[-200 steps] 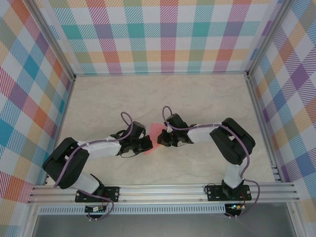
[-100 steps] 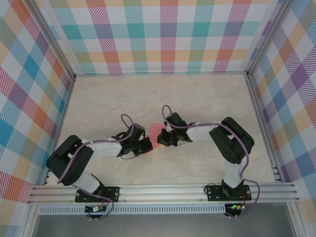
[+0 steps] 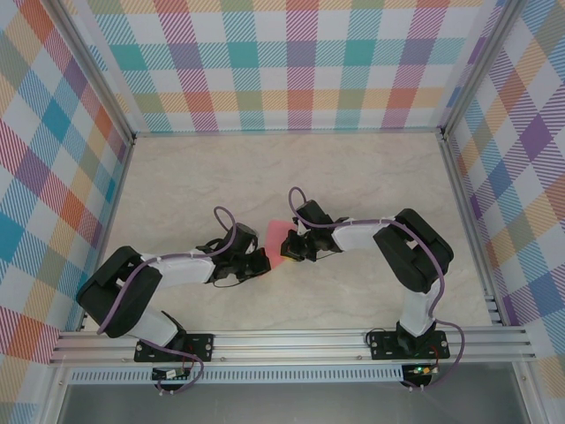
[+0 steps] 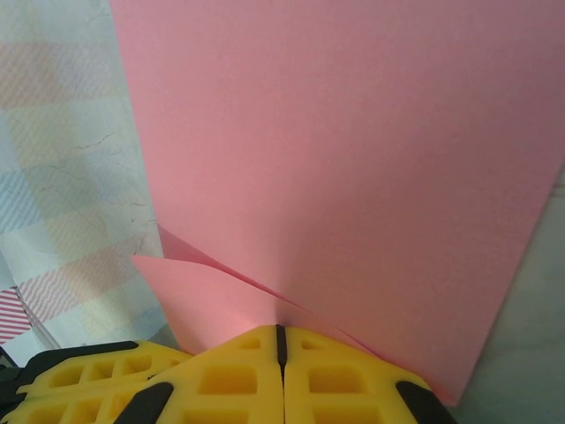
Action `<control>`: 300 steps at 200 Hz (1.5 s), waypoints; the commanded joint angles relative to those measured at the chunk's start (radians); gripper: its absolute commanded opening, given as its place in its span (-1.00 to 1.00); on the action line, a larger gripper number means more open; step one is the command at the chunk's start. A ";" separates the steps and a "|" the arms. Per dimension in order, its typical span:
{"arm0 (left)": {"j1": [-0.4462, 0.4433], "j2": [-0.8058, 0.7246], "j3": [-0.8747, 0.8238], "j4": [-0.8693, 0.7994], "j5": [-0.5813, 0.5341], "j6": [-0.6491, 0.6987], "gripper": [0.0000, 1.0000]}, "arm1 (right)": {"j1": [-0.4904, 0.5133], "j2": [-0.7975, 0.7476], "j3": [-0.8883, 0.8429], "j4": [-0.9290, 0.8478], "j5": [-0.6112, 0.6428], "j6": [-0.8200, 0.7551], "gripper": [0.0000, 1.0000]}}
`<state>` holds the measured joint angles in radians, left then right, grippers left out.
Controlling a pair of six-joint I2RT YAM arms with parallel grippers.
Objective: Fold a paper plane with a square sheet of paper (pick it up from the middle)
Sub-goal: Third fold the triangle at the center of the table.
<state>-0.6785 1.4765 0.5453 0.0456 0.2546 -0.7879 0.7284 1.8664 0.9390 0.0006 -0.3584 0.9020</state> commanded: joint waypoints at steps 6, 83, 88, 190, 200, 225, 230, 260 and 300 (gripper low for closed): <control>-0.004 -0.017 -0.047 -0.204 -0.032 0.030 -1.00 | -0.004 0.088 -0.025 -0.115 0.123 0.003 -0.89; -0.004 -0.028 -0.050 -0.263 -0.014 0.057 -1.00 | -0.006 0.100 -0.022 -0.116 0.121 0.003 -0.89; -0.006 -0.030 -0.049 -0.271 -0.014 0.060 -1.00 | -0.006 0.101 -0.022 -0.116 0.120 0.003 -0.90; -0.005 -0.062 -0.054 -0.366 -0.031 0.076 -1.00 | -0.011 0.111 -0.018 -0.128 0.124 0.005 -0.90; -0.005 -0.062 -0.054 -0.371 -0.040 0.079 -1.00 | -0.011 0.112 -0.017 -0.130 0.125 0.004 -0.90; -0.005 -0.066 -0.061 -0.371 -0.035 0.078 -1.00 | -0.012 0.114 -0.017 -0.131 0.127 0.003 -0.90; -0.004 -0.069 -0.062 -0.371 -0.034 0.078 -1.00 | -0.012 0.115 -0.018 -0.132 0.127 0.004 -0.90; -0.005 -0.092 -0.067 -0.378 -0.021 0.082 -1.00 | -0.015 0.119 -0.017 -0.134 0.129 0.006 -0.90; -0.006 -0.123 -0.050 -0.402 -0.020 0.101 -1.00 | -0.016 0.117 -0.013 -0.125 0.114 0.005 -0.89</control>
<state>-0.6785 1.3632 0.5251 -0.1673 0.2424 -0.7155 0.7208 1.8889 0.9596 -0.0017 -0.3870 0.9020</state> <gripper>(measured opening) 0.045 0.049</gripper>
